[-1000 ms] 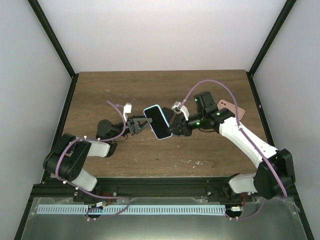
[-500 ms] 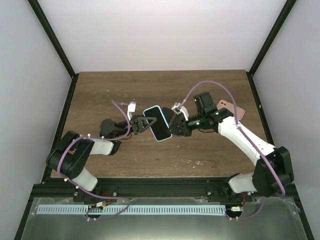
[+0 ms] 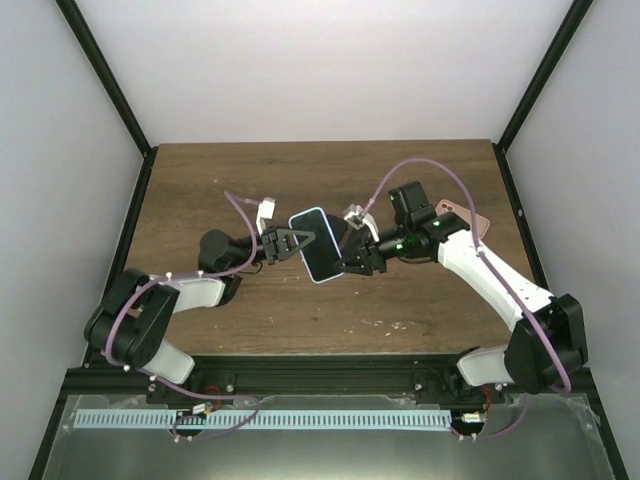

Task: Take the phone out of the phone case
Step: Pick up the phone at the center of the board, then remove the phone case from the phone.

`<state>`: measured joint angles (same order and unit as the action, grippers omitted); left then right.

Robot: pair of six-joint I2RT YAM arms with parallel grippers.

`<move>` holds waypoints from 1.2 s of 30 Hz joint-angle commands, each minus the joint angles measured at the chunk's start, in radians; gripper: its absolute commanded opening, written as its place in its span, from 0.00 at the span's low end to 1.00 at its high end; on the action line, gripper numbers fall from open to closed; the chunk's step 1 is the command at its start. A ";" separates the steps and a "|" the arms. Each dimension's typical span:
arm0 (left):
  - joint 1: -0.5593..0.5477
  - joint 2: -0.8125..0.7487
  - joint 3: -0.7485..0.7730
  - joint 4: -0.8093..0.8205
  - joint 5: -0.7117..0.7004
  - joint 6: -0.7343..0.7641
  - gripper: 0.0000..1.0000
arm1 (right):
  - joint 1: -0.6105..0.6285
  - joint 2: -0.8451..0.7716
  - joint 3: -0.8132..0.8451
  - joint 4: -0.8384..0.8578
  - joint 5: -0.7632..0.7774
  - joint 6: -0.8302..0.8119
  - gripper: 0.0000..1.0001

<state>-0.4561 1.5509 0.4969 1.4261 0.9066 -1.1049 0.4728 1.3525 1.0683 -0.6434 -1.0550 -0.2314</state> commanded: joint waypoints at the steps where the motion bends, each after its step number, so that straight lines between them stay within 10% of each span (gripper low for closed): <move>1: 0.005 -0.127 0.088 -0.232 0.024 0.037 0.02 | 0.001 -0.027 0.084 -0.115 -0.082 -0.158 0.47; 15: 0.013 -0.401 0.199 -0.977 0.244 0.415 0.01 | 0.148 -0.130 0.012 -0.177 -0.007 -0.403 0.49; 36: 0.088 -0.354 0.087 -0.560 0.303 0.154 0.00 | 0.192 -0.028 0.054 -0.145 0.021 -0.345 0.44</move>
<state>-0.3752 1.1847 0.5858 0.6792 1.1965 -0.8654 0.6514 1.2778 1.0794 -0.7998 -1.0344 -0.5926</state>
